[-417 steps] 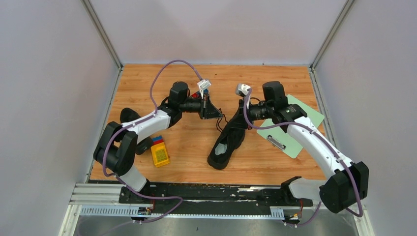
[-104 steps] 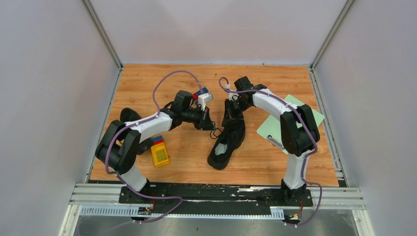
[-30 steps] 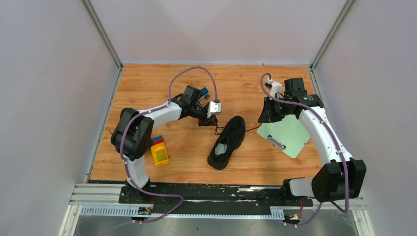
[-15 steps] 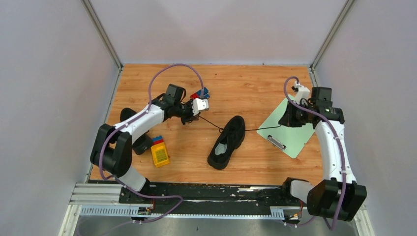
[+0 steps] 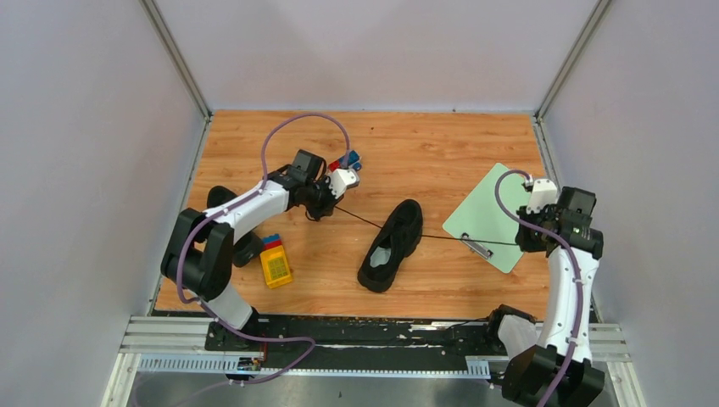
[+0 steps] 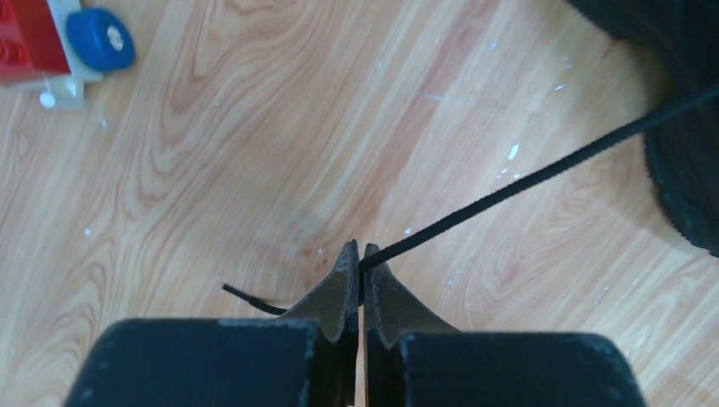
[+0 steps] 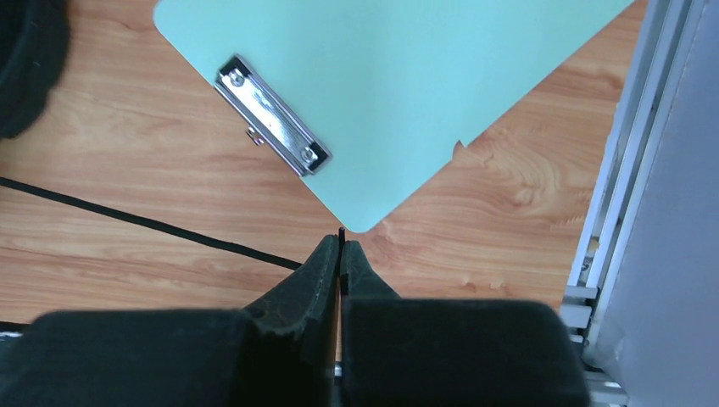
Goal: Tie the shoes
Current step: Tie the shoelace on the shoe.
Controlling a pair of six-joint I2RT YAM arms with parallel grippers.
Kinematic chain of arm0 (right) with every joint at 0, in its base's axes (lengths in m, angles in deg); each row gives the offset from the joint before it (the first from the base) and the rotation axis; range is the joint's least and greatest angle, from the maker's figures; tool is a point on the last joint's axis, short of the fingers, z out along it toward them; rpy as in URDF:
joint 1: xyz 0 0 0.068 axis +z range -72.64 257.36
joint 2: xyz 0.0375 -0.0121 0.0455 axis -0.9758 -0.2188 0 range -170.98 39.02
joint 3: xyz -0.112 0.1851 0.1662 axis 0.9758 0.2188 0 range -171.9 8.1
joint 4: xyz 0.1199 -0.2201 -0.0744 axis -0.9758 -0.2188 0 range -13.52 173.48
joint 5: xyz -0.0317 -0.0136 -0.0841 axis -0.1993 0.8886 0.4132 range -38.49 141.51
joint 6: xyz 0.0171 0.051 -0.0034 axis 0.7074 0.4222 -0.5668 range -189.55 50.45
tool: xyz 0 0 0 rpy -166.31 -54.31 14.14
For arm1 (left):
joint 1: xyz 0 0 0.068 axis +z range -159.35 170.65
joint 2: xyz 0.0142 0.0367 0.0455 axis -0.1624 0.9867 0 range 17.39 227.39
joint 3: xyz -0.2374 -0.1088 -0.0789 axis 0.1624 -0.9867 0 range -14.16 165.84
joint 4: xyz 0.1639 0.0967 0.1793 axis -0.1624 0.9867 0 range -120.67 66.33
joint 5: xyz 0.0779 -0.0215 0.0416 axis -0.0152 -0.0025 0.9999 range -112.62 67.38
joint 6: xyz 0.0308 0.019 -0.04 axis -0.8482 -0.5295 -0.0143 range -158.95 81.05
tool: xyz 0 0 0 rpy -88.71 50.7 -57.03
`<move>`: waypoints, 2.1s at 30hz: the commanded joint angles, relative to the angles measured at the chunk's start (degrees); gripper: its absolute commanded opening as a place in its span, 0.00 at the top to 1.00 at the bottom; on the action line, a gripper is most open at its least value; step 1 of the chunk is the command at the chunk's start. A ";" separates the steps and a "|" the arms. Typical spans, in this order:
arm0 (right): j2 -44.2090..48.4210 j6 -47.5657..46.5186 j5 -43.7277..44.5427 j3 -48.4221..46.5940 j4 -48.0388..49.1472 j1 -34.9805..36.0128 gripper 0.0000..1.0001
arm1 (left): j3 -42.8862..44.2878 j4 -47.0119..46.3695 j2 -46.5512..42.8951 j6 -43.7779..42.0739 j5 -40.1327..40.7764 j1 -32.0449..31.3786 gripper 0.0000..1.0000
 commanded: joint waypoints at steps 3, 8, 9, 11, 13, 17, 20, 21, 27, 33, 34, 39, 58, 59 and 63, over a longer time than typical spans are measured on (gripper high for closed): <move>1.77 -9.34 7.19 7.75 5.17 -1.45 1.00 | 1.10 3.90 -0.94 3.53 12.21 0.23 1.00; 1.40 -11.28 8.84 10.65 8.82 -2.85 1.00 | -2.66 4.56 -5.79 3.68 16.35 0.29 1.00; 1.39 -11.38 8.42 10.71 9.38 -2.96 1.00 | -3.87 4.89 -8.85 3.62 14.69 0.25 1.00; 1.48 -11.30 6.43 9.96 9.37 -2.90 1.00 | -4.39 5.82 -10.48 4.73 13.42 0.06 1.00; 1.53 -11.78 -0.85 7.42 5.42 -2.77 1.00 | -3.88 7.26 -11.60 5.54 6.98 -0.19 1.00; 2.22 -13.23 -16.88 3.43 0.42 -0.99 0.98 | -4.06 7.39 -12.05 6.97 -14.00 -3.40 1.00; -0.10 -12.91 -21.35 1.35 0.77 1.93 0.70 | -4.11 5.06 -9.04 14.84 -23.52 -3.72 1.00; -1.48 -12.86 -22.47 0.64 0.78 2.49 0.63 | -4.18 3.24 -7.38 16.39 -25.03 -3.74 1.00; -10.40 -7.50 -22.13 -0.52 4.59 11.67 0.54 | -3.25 -0.32 -0.95 23.77 -23.74 -3.79 1.00; -22.89 1.82 -15.90 0.75 14.37 32.47 0.57 | -7.07 -5.36 0.43 28.69 -25.04 -4.51 1.00; -25.24 1.98 -15.79 0.10 15.44 33.86 0.56 | -7.38 -5.83 -0.06 28.94 -24.95 -4.53 1.00; -39.21 2.41 -17.43 -9.96 15.45 38.93 0.58 | -9.18 -5.83 -4.75 28.52 -23.38 -4.50 1.00; -24.09 -14.91 -21.36 -11.53 10.11 40.15 0.43 | -3.59 5.51 -10.01 16.55 -15.28 -0.15 1.00; -22.20 -18.68 -21.34 -9.18 10.12 40.15 0.43 | -3.13 5.96 -9.11 16.41 -15.19 -0.15 1.00; -17.92 -36.70 -21.54 -1.09 9.85 40.21 0.43 | 0.42 8.21 -6.13 14.81 -14.58 -0.15 1.00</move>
